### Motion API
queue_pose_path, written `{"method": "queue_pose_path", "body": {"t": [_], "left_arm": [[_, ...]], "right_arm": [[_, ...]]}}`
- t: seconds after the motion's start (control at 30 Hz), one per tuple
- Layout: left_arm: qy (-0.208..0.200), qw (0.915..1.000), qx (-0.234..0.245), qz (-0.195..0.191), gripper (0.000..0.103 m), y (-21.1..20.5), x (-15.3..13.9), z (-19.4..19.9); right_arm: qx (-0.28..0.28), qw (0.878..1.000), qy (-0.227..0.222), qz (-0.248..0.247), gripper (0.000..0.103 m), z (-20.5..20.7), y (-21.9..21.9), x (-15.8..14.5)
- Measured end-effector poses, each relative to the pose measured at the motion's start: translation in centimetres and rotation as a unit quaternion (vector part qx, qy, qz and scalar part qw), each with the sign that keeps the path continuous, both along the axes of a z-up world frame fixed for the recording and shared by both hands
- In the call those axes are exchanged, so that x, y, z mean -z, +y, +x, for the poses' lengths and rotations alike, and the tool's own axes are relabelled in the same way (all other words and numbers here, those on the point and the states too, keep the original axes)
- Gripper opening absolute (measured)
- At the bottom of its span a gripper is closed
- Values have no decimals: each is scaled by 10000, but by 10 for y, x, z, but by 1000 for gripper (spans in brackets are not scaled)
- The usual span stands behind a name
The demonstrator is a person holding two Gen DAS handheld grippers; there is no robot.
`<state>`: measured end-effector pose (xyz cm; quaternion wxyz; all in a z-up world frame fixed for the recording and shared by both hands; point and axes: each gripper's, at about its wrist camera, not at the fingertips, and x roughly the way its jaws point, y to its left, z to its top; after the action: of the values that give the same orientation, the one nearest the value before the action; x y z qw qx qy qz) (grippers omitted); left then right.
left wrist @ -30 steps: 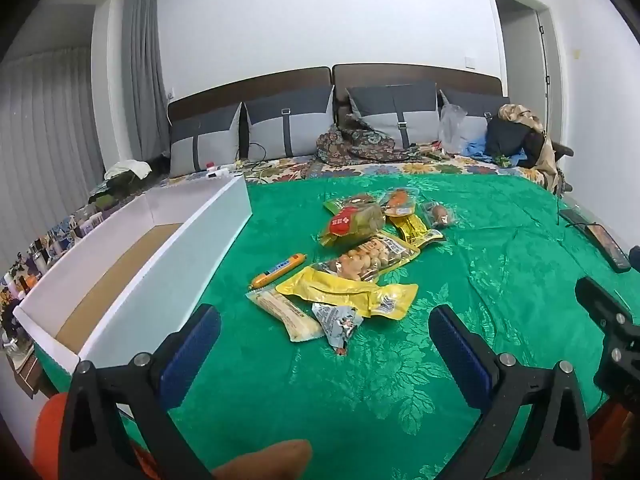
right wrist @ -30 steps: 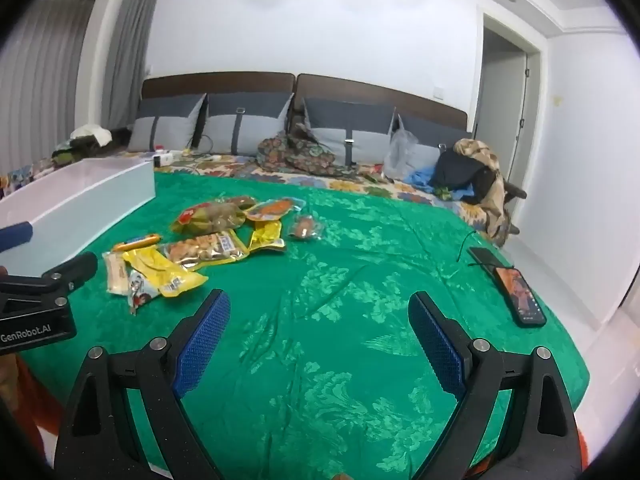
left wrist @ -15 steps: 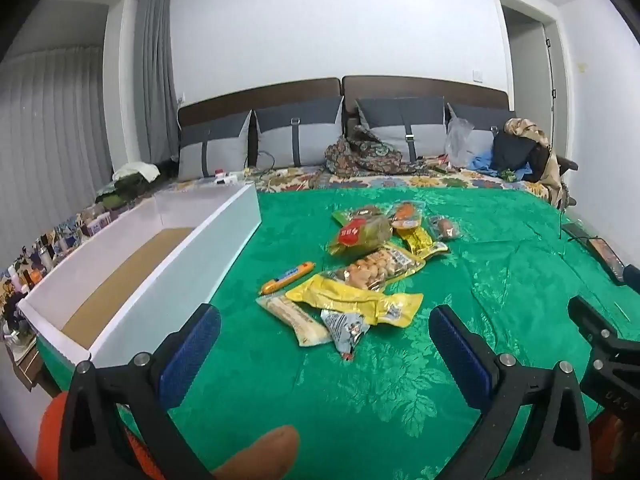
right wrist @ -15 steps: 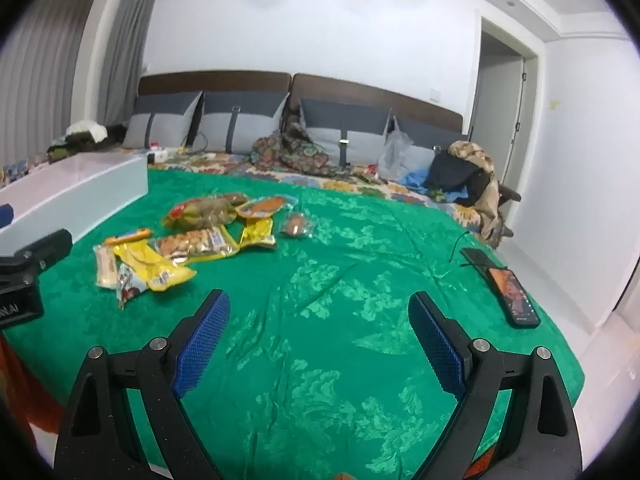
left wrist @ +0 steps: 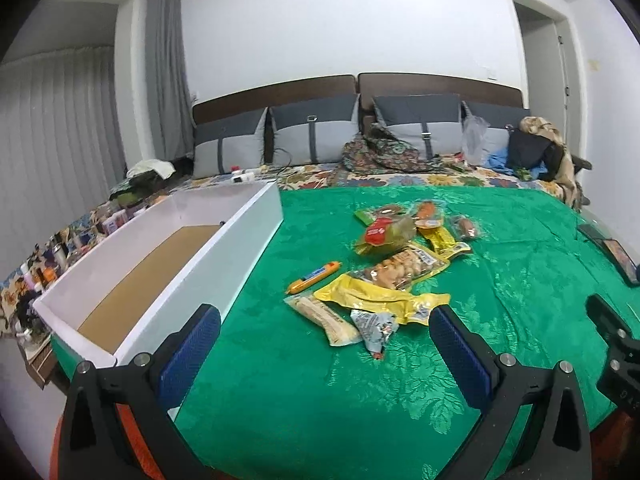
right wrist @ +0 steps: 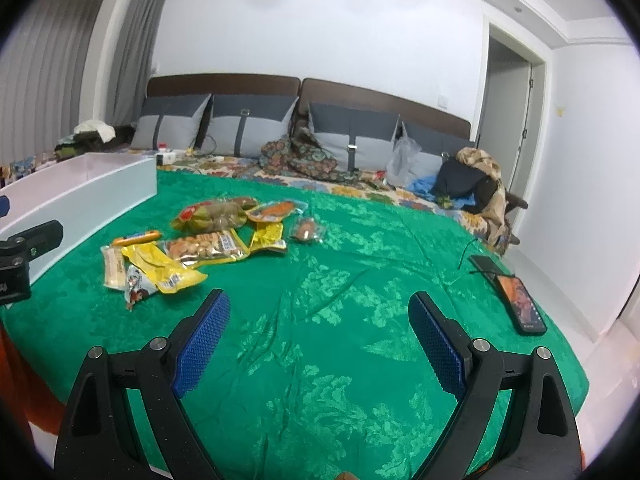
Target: Organize snacks
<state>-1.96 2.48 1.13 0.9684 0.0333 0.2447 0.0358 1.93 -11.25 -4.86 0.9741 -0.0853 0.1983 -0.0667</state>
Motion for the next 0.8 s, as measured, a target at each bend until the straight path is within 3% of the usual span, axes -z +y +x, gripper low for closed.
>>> {"method": "queue_pose_path", "body": {"t": [0.27, 0.5, 0.8], "left_arm": [[166, 9999, 2, 47, 103, -2, 13, 3], [-31, 9996, 187, 222, 103, -13, 8, -3], [72, 9997, 152, 180, 103, -10, 12, 0]], "right_arm": [[-36, 10000, 50, -49, 93, 1, 1, 2], [-23, 10000, -65, -24, 93, -2, -1, -2], [-48, 10000, -4, -35, 93, 2, 0, 1]]}}
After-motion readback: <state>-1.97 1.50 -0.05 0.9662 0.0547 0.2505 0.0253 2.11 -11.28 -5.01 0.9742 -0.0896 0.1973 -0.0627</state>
